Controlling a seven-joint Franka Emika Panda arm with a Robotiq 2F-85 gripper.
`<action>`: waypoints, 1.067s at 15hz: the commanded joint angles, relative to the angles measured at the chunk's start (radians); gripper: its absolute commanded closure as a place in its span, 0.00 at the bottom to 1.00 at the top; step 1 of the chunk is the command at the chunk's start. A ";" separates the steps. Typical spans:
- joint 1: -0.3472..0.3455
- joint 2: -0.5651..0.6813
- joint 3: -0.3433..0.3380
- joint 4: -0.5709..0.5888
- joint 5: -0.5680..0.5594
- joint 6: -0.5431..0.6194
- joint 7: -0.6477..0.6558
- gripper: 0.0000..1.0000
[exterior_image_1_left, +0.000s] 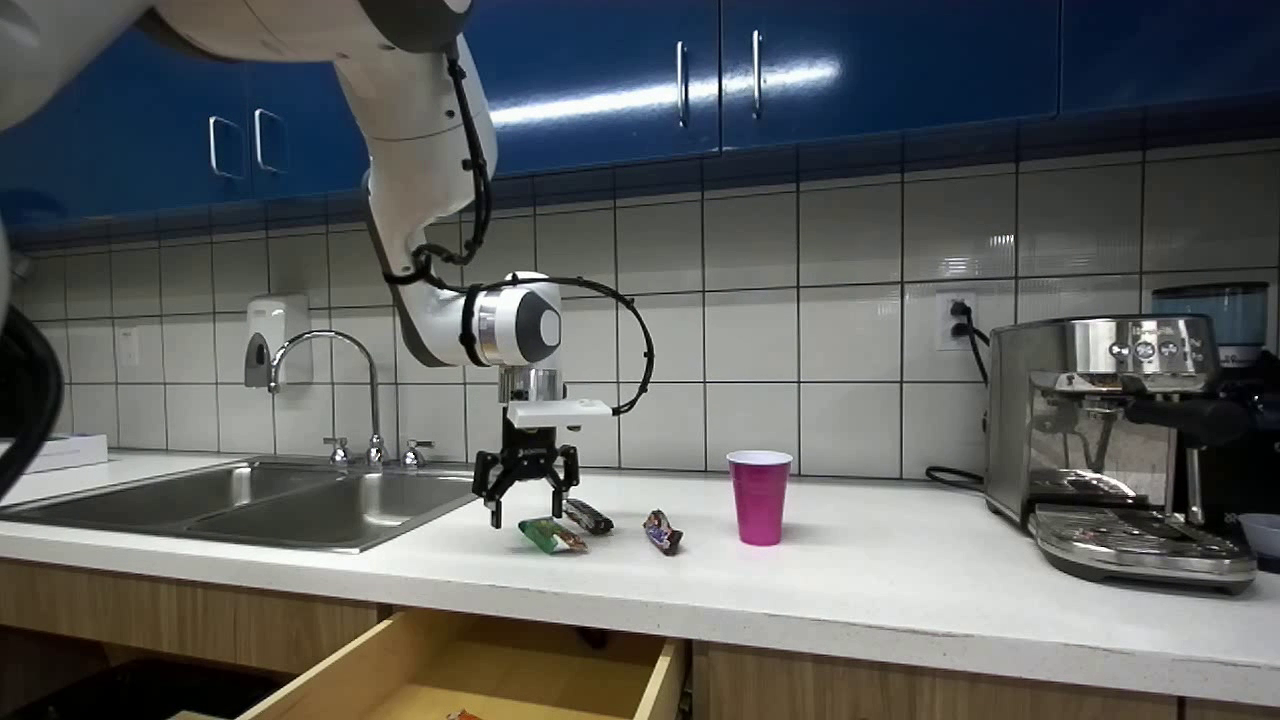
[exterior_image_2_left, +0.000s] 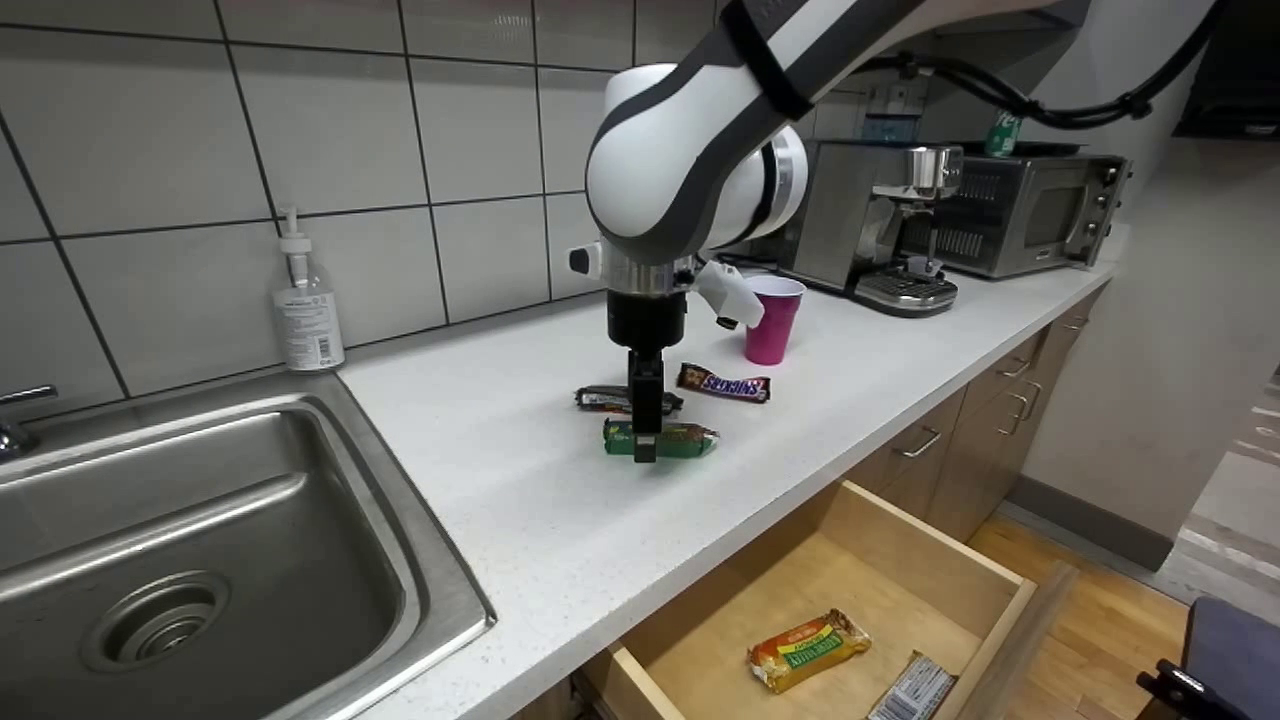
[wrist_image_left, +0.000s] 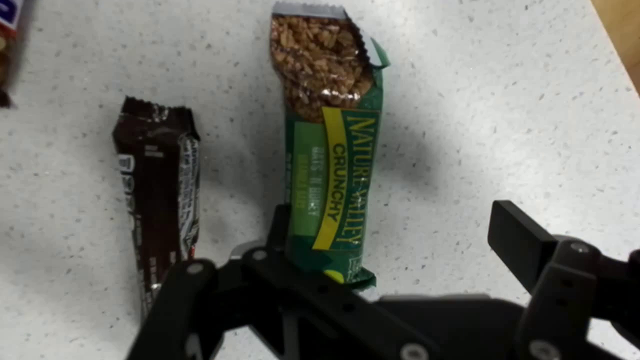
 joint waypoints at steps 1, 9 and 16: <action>-0.013 0.055 0.011 0.093 -0.023 -0.054 0.046 0.00; -0.015 0.096 0.012 0.148 -0.028 -0.074 0.074 0.00; -0.027 0.106 0.014 0.163 -0.023 -0.088 0.078 0.51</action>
